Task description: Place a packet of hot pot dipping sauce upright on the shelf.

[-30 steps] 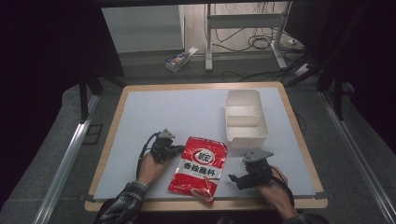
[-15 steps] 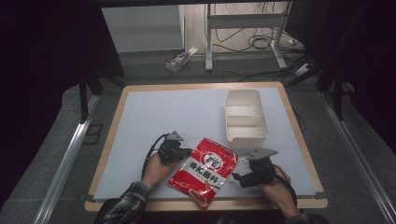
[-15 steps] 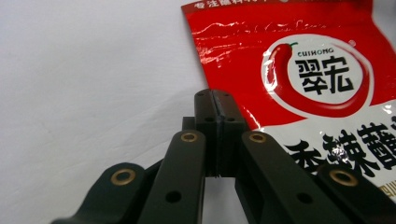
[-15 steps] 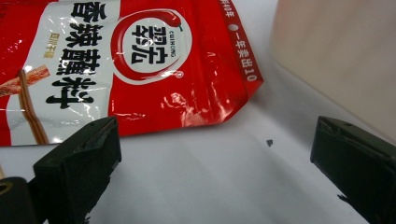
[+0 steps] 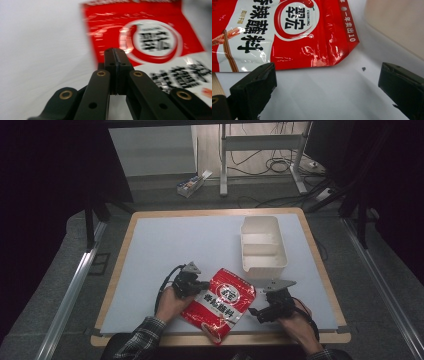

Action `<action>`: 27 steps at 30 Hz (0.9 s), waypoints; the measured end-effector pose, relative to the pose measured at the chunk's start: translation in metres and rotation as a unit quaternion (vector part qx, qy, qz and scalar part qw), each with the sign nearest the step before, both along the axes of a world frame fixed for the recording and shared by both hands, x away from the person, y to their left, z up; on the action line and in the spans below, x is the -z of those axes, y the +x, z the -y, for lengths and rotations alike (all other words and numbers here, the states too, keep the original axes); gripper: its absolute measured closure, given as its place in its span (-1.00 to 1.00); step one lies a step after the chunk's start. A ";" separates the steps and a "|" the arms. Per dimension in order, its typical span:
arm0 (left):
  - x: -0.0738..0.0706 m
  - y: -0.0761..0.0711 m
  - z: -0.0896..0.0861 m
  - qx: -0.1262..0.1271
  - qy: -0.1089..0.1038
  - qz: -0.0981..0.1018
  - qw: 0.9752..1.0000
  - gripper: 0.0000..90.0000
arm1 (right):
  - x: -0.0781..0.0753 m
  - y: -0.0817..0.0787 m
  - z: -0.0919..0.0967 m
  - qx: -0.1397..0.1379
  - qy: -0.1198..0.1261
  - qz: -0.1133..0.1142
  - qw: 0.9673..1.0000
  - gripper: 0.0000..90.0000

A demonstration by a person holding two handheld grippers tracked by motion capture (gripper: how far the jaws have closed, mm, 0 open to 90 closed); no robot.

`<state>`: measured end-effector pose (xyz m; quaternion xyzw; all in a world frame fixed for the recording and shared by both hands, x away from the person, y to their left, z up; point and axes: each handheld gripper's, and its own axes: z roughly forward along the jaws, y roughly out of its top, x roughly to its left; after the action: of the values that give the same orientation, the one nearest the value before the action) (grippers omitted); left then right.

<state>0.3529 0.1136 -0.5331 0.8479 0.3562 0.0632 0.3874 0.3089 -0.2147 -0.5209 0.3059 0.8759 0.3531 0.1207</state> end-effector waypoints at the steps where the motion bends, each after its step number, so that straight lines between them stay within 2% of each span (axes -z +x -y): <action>1: 0.001 0.001 -0.004 -0.002 0.003 -0.003 1.000 1.00 | 0.000 0.000 0.000 -0.001 -0.001 0.000 1.000 -0.96; 2: 0.003 0.003 -0.006 -0.003 -0.003 -0.011 1.000 1.00 | 0.000 0.000 0.000 -0.001 -0.001 -0.001 1.000 -0.96; 3: 0.005 0.004 -0.006 0.002 0.001 -0.018 1.000 1.00 | 0.000 0.000 -0.001 -0.001 -0.001 0.000 1.000 -0.96; 7: 0.005 0.002 -0.001 0.001 0.007 -0.011 1.000 1.00 | 0.001 0.000 -0.001 -0.001 -0.001 -0.001 1.000 -0.96; 10: 0.006 0.001 0.004 0.011 -0.006 -0.018 1.000 1.00 | 0.001 0.000 -0.001 -0.001 -0.002 -0.002 1.000 -0.96; 17: 0.006 0.001 0.009 0.026 -0.007 -0.018 0.999 1.00 | -0.001 0.000 0.001 0.006 -0.003 -0.008 1.000 -0.96; 19: 0.006 0.002 0.007 0.030 -0.005 -0.014 0.999 1.00 | 0.000 0.000 0.003 0.010 -0.005 -0.022 1.000 -0.96; 21: 0.005 0.001 0.007 0.028 0.000 -0.007 1.000 1.00 | 0.000 0.000 0.004 0.009 -0.005 -0.026 1.000 -0.96; 22: 0.004 -0.001 0.003 0.019 0.011 0.008 1.000 0.98 | 0.001 -0.001 0.004 0.008 -0.006 -0.032 0.999 -0.96; 27: 0.001 -0.006 -0.009 0.005 0.001 0.012 1.000 0.63 | 0.003 -0.004 -0.001 -0.006 -0.011 -0.047 0.999 -0.94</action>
<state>0.3464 0.1226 -0.5341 0.8492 0.3472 0.0720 0.3913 0.3052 -0.2137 -0.5240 0.3158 0.8862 0.3293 0.0805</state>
